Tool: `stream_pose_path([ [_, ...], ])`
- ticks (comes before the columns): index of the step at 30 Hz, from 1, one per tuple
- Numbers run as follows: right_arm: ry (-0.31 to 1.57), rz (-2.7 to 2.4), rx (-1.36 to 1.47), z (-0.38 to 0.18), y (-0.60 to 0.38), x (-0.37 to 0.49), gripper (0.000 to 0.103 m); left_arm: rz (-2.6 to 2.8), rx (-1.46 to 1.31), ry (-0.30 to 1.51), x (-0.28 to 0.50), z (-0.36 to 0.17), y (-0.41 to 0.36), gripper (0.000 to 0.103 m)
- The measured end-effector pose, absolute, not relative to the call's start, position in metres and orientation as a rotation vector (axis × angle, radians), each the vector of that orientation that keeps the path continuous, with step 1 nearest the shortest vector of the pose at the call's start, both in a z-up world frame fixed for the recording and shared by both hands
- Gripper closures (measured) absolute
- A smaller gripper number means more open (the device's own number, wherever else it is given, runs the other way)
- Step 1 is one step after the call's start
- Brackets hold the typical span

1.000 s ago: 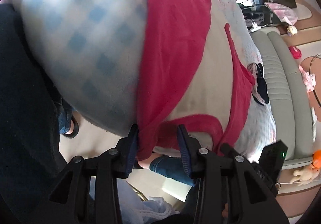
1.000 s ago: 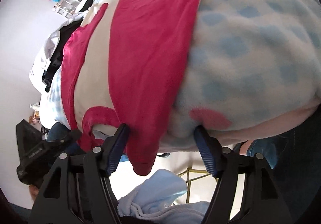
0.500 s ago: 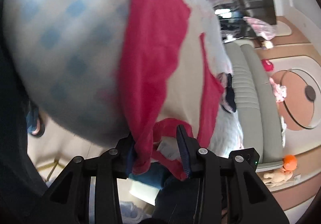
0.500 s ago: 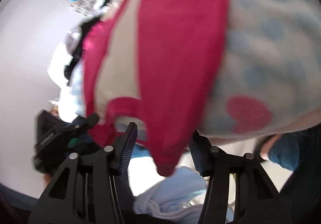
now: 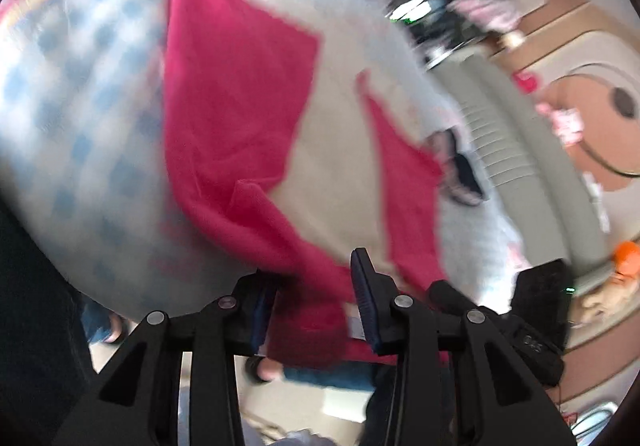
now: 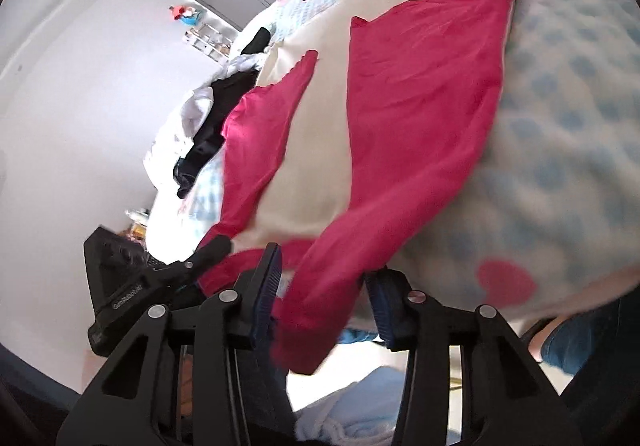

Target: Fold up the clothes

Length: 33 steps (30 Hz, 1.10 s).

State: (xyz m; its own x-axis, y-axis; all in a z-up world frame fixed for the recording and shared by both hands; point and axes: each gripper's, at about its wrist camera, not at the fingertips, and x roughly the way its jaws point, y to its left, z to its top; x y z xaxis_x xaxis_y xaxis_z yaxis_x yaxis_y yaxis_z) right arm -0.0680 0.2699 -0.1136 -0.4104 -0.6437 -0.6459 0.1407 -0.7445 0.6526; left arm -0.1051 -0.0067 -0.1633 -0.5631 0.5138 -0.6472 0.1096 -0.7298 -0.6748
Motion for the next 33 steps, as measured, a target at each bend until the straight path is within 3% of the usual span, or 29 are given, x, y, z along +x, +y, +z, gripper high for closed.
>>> stream_pose_path([
  [4, -0.756, -2.156, 1.478, -0.148, 0.266, -0.082, 0.055, 2.283, -1.435, -1.062, -0.119, -0.189, -0.005, 0.062],
  [7, -0.76, -2.15, 1.44, -0.157, 0.263, -0.08, 0.045, 2.224, -1.441, -1.122, -0.119, -0.198, -0.009, 0.049],
  [9, -0.755, -2.15, 1.409, -0.161, 0.258, -0.08, 0.03, 2.187, -1.45, -1.155, -0.121, -0.203, -0.009, 0.044],
  [13, -0.721, -2.146, 1.39, -0.162, 0.247, -0.084, 0.024, 2.185, -1.458, -1.111, -0.115, -0.202, -0.009, 0.036],
  [14, -0.713, -2.153, 1.39, -0.162, 0.248, -0.083, 0.028, 2.19, -1.458, -1.095, -0.113, -0.201, -0.009, 0.036],
  [15, -0.711, -2.17, 1.397, -0.162, 0.251, -0.082, 0.041, 2.203, -1.457, -1.086, -0.112, -0.201, -0.008, 0.038],
  [18, -0.735, -2.191, 1.403, -0.164, 0.263, -0.079, 0.068, 2.262, -1.459, -1.066, -0.107, -0.197, -0.012, 0.06],
  [21, -0.798, -2.172, 1.389, -0.166, 0.278, -0.077, 0.074, 2.296, -1.437, -1.077, -0.104, -0.193, -0.016, 0.073],
  [25, -0.709, -2.211, 1.364, -0.155, 0.27, -0.075, 0.075, 2.343, -1.375, -1.064, -0.099, -0.183, -0.018, 0.087],
  [33, -0.718, -2.203, 1.299, -0.139, 0.272, -0.071, 0.076, 2.371, -1.31, -1.075, -0.091, -0.172, -0.023, 0.089],
])
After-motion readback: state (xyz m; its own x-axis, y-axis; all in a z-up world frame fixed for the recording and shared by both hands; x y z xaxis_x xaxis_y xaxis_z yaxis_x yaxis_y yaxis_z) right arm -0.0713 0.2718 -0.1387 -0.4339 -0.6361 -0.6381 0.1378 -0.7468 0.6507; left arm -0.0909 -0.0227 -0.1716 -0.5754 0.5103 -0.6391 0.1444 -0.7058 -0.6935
